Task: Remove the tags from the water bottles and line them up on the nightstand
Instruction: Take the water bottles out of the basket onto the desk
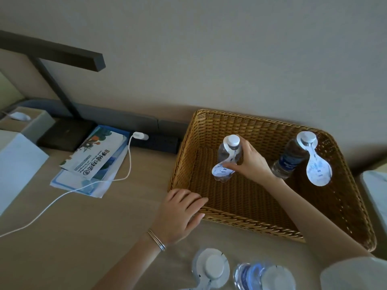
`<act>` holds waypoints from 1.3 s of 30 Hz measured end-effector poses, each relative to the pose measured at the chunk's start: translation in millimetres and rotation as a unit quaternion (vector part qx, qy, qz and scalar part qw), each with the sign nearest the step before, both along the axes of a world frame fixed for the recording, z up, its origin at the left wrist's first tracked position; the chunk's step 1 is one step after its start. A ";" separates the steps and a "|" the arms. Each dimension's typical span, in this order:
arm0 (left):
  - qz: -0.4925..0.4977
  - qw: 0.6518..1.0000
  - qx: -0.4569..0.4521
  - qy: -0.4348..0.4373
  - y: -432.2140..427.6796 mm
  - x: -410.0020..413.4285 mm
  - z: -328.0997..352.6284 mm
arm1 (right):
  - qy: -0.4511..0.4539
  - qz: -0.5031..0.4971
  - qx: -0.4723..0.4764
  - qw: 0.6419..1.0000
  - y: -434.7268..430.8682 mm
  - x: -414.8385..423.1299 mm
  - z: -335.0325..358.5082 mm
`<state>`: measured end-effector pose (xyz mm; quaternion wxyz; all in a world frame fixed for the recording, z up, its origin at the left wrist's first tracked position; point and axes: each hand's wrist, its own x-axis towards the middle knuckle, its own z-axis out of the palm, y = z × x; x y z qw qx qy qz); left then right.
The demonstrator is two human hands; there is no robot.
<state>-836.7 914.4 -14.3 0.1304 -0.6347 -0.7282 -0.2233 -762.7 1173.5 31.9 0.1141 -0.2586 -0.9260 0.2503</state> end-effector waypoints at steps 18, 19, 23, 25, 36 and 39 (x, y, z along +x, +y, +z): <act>-0.047 0.995 -0.084 -0.021 -2.0 -7.1 13.3 | 0.111 -0.057 -0.025 0.992 -22.7 29.2 40.4; -0.050 0.995 -0.083 -0.024 -1.3 -6.1 16.8 | 0.126 -0.067 -0.021 0.990 -27.1 40.1 53.7; -0.074 0.995 -0.071 -0.011 3.8 -0.4 36.2 | 0.172 -0.115 0.011 0.978 -51.9 91.1 105.5; -0.088 0.994 -0.066 0.005 7.4 1.1 50.3 | 0.192 -0.138 0.033 0.971 -67.7 118.0 126.9; -0.164 0.983 0.023 0.082 27.7 63.2 133.5 | 0.243 -0.228 0.105 0.937 -157.2 254.3 173.2; -0.186 0.977 0.038 0.102 19.5 98.5 135.1 | 0.218 -0.239 0.092 0.942 -173.3 284.7 159.5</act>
